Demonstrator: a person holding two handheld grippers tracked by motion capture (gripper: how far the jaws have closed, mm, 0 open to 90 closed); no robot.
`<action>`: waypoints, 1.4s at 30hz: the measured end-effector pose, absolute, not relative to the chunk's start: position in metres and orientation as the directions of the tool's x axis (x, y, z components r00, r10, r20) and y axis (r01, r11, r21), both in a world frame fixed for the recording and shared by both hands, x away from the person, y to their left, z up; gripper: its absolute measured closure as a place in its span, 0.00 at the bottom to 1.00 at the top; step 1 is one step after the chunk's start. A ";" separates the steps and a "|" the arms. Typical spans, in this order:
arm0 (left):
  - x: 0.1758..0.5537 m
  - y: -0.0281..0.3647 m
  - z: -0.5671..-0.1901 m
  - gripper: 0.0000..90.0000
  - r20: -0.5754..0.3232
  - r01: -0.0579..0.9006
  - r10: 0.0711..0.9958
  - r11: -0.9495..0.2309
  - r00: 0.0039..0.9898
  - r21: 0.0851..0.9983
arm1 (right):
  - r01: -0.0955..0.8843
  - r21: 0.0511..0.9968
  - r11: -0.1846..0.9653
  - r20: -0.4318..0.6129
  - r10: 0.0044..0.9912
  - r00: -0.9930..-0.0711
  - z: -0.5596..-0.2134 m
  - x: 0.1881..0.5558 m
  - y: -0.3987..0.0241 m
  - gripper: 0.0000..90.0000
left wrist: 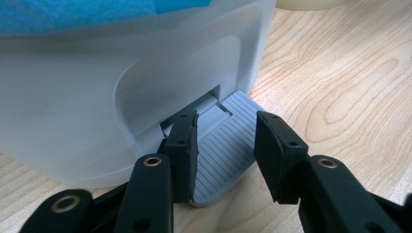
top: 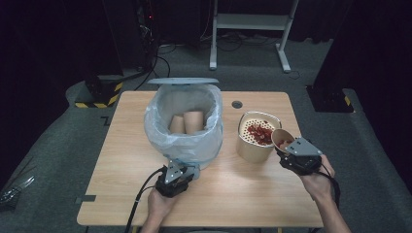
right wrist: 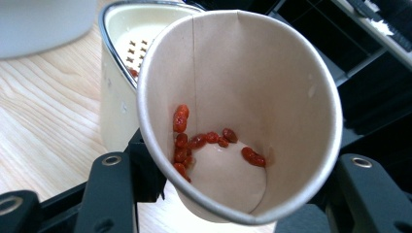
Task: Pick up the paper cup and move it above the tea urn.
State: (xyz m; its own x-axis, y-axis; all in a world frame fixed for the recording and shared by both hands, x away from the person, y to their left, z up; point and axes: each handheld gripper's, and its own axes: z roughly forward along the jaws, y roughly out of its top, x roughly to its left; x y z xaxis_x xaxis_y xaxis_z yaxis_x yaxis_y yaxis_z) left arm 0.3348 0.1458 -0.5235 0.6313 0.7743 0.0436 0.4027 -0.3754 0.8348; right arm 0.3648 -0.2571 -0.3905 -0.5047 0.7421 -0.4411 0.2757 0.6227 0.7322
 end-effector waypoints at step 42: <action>0.334 0.145 -0.524 0.68 0.035 0.406 0.774 -0.369 0.632 0.836 | 0.305 0.848 0.433 -0.167 0.765 -0.622 -0.405 0.353 -0.226 0.45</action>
State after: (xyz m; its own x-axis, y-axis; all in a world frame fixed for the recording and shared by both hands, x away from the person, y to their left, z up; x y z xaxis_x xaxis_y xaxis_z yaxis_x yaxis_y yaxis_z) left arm 0.3342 0.1445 -0.5240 0.6319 0.7742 0.0353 0.4055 -0.3691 0.8363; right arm 0.3533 -0.2260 -0.4048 -0.6215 0.7653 -0.1672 0.3047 0.4328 0.8485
